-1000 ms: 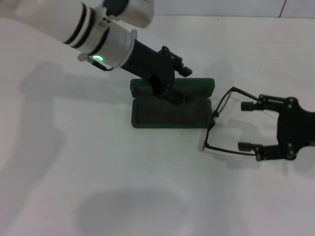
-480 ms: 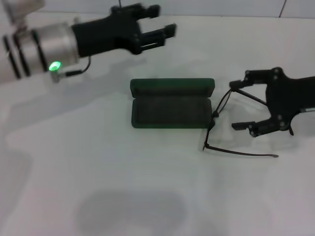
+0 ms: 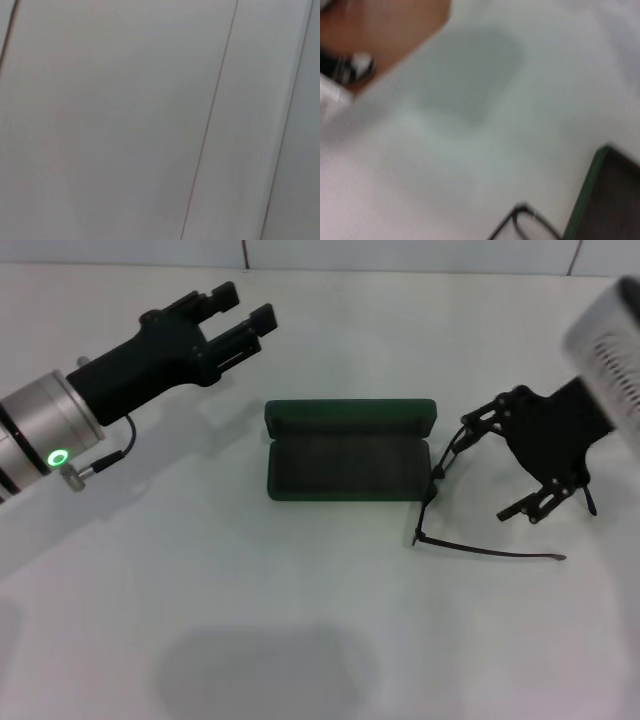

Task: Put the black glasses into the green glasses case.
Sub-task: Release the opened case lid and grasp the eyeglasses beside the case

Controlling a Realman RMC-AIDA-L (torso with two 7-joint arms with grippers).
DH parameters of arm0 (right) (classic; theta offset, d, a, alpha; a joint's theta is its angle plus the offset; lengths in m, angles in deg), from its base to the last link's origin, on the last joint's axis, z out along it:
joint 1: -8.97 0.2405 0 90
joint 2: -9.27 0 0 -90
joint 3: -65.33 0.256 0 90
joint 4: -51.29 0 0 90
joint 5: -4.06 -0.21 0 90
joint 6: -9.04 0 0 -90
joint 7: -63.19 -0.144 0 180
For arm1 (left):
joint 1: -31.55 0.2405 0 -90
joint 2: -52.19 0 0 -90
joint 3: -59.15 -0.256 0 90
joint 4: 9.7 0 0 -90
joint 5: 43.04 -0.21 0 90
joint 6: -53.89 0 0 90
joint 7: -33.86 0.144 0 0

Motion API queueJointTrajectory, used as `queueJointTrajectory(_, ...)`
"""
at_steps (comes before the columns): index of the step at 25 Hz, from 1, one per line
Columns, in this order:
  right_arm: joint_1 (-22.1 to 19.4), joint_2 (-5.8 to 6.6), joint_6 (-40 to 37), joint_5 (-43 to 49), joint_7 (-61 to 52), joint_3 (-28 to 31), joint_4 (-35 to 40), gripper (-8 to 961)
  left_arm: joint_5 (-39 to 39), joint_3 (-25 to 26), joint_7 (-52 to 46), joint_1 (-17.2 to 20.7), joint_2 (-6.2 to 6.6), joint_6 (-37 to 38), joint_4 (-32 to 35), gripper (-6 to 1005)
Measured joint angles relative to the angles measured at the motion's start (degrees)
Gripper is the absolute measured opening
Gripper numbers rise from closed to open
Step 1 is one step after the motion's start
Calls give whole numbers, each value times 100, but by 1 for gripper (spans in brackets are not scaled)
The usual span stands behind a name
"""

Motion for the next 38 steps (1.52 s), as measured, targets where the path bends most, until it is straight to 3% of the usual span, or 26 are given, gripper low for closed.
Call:
queueJointTrajectory(2, 147, -96, -12, 397, -9, -187, 54, 811, 29, 0, 14, 49, -2, 7, 51, 669)
queueJointTrajectory(6, 379, -108, 128, 562, -145, -662, -66, 811, 39, 0, 24, 85, 16, 11, 180, 669)
queueJointTrajectory(15, 493, -133, 1124, 672, -337, -1529, -427, 798, 19, 0, 32, 51, 10, -1, 227, 670)
queueJointTrajectory(22, 701, -152, 1532, 704, -414, -1663, -847, 692, 20, 0, 110, 39, -1, -21, 229, 670)
queueJointTrajectory(38, 802, -151, 2009, 512, -380, -2068, -1218, 594, 45, 0, 205, -58, -13, -124, 236, 669)
